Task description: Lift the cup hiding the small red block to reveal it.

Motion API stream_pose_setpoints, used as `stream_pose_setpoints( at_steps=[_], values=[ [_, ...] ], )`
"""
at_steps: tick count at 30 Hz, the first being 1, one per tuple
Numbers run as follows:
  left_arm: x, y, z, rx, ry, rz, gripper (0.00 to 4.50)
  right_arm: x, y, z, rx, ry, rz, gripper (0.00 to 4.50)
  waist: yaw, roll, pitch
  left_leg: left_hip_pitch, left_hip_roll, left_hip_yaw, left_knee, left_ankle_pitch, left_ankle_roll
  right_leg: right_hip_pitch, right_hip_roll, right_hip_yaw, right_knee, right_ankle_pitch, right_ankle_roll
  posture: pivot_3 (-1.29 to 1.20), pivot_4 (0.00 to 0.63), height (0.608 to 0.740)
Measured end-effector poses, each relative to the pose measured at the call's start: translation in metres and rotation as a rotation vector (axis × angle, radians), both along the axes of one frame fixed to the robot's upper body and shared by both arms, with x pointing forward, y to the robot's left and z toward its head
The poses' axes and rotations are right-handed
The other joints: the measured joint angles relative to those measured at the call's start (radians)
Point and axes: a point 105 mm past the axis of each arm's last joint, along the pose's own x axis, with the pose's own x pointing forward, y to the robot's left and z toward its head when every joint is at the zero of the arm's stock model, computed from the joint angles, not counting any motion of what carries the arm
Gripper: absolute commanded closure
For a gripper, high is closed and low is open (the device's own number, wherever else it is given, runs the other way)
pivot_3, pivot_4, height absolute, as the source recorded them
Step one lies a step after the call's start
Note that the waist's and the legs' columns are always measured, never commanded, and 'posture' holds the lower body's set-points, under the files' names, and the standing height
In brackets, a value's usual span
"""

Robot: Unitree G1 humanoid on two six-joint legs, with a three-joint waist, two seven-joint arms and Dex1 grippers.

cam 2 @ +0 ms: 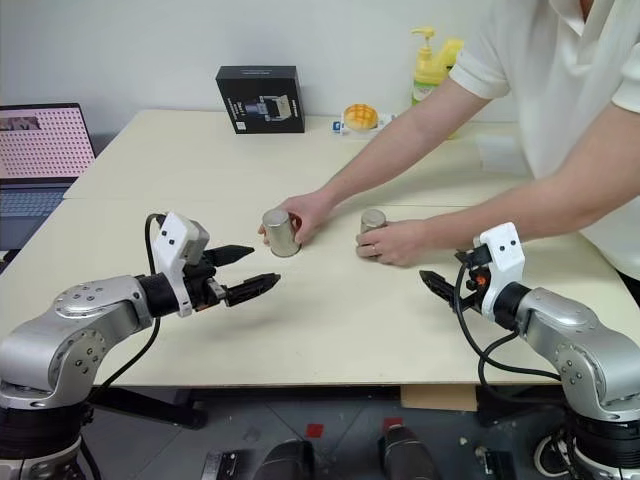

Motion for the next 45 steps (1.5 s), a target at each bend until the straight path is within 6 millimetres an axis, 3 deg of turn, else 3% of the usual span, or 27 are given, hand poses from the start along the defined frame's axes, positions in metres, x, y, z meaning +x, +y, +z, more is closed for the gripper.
stream_pose_setpoints(
  at_steps=[4, 8, 14, 18, 29, 39, 40, 41, 45],
  values=[
    [0.001, 0.010, -0.003, 0.010, 0.001, 0.041, 0.00, -0.005, 0.009, -0.004, -0.011, 0.023, 0.070, 0.03, 0.000, 0.000, 0.000, 0.000, 0.000, 0.000, 0.000, 0.000, 0.000, 0.000, 0.000, 0.000, 0.000, 0.000, 0.000, 0.00, 0.150, 0.740],
    [0.006, 0.019, -0.013, -0.016, -0.026, 0.148, 0.00, -0.013, 0.032, -0.010, -0.029, 0.055, 0.220, 0.03, 0.000, 0.000, 0.000, 0.001, 0.000, 0.001, 0.000, 0.000, 0.000, 0.000, 0.000, 0.001, 0.000, 0.000, 0.000, 0.00, 0.150, 0.740],
    [0.035, 0.006, -0.033, -0.111, -0.126, 0.378, 0.00, -0.017, 0.078, 0.023, -0.015, -0.075, 0.491, 0.03, 0.003, -0.002, 0.000, 0.001, -0.001, 0.000, 0.002, 0.000, 0.000, 0.002, 0.000, 0.000, 0.001, 0.001, 0.002, 0.00, 0.150, 0.740],
    [0.048, -0.007, -0.044, -0.109, -0.158, 0.407, 0.00, -0.013, 0.088, 0.034, -0.024, -0.116, 0.540, 0.03, 0.007, -0.002, -0.001, 0.001, -0.001, -0.001, 0.002, 0.000, 0.000, 0.002, 0.000, 0.000, 0.001, 0.004, 0.006, 0.00, 0.150, 0.740],
    [0.099, -0.033, -0.057, -0.101, -0.216, 0.404, 0.00, -0.008, 0.089, 0.032, -0.042, -0.127, 0.498, 0.03, 0.029, -0.002, -0.001, -0.001, -0.001, -0.001, 0.002, 0.000, 0.000, 0.001, 0.000, 0.000, 0.001, 0.004, 0.007, 0.00, 0.150, 0.740],
    [0.134, -0.042, -0.060, -0.071, -0.235, 0.405, 0.00, -0.017, 0.091, 0.027, -0.031, -0.123, 0.437, 0.03, 0.031, -0.002, -0.001, -0.002, -0.002, -0.002, 0.001, 0.000, 0.000, 0.000, 0.000, -0.001, 0.001, 0.004, 0.007, 0.00, 0.150, 0.740],
    [0.136, -0.041, -0.059, -0.071, -0.236, 0.414, 0.36, -0.018, 0.091, 0.028, -0.029, -0.124, 0.432, 0.00, 0.029, -0.002, -0.001, -0.002, -0.002, -0.002, 0.001, 0.000, 0.000, 0.000, 0.000, -0.001, 0.001, 0.004, 0.007, 0.00, 0.150, 0.740],
    [0.138, -0.041, -0.060, -0.069, -0.243, 0.414, 0.38, -0.019, 0.092, 0.029, -0.029, -0.127, 0.427, 0.00, 0.029, -0.002, -0.001, -0.002, -0.002, -0.002, 0.001, 0.000, 0.000, 0.000, 0.000, -0.001, 0.001, 0.004, 0.007, 0.00, 0.150, 0.740],
    [0.139, -0.042, -0.063, -0.081, -0.239, 0.406, 1.22, -0.020, 0.091, 0.028, -0.022, -0.121, 0.412, 0.00, 0.030, -0.002, -0.001, -0.003, -0.002, -0.002, 0.001, 0.000, 0.000, 0.000, 0.000, -0.001, 0.001, 0.004, 0.007, 0.00, 0.150, 0.740]
  ],
)
